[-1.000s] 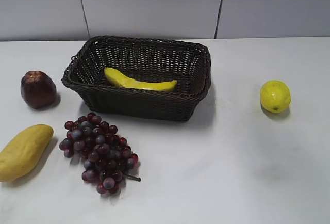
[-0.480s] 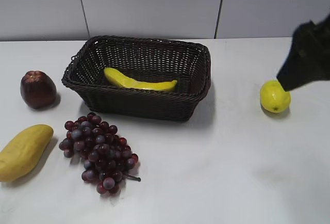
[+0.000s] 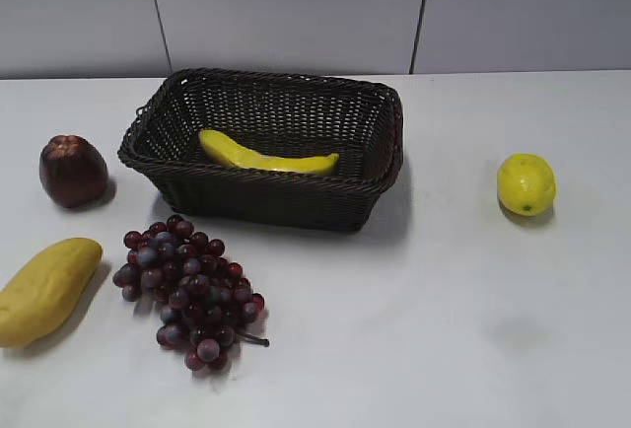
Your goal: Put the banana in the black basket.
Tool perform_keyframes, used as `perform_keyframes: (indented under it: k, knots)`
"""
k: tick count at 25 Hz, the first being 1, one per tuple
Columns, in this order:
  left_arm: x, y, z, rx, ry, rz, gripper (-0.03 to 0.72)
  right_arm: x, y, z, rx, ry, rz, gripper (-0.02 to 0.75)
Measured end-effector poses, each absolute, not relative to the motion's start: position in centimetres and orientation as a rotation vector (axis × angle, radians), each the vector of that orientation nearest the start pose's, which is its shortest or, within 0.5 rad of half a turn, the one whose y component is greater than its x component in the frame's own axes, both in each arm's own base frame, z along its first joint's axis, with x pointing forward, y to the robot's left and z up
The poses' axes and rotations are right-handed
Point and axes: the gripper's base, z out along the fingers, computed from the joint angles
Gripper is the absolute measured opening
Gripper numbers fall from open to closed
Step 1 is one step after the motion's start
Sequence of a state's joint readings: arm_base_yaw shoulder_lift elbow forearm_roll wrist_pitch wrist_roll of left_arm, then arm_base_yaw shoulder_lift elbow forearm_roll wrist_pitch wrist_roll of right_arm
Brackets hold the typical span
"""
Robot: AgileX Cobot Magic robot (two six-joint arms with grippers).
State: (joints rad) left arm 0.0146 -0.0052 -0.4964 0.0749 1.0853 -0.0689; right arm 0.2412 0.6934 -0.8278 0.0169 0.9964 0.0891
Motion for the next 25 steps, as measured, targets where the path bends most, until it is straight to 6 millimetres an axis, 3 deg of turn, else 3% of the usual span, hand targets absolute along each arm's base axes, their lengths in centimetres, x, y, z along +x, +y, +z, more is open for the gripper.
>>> perform_keyframes:
  k: [5,11,20,25]
  knots:
    - [-0.7,0.6,27.4,-0.091,2.063,0.056,0.239,5.8,1.3,34.6,-0.117,2.179,0.182,0.591]
    - [-0.7,0.6,27.4,-0.091,2.063,0.056,0.239,1.9,0.3,32.5,-0.051,2.080,0.156,0.591]
    - [-0.7,0.6,27.4,-0.091,2.063,0.056,0.239,-0.8,0.0,29.4,0.007,1.992,0.102,0.591]
    - [-0.7,0.6,27.4,-0.091,2.063,0.056,0.239,-0.6,0.1,27.9,0.007,2.029,0.098,0.591]
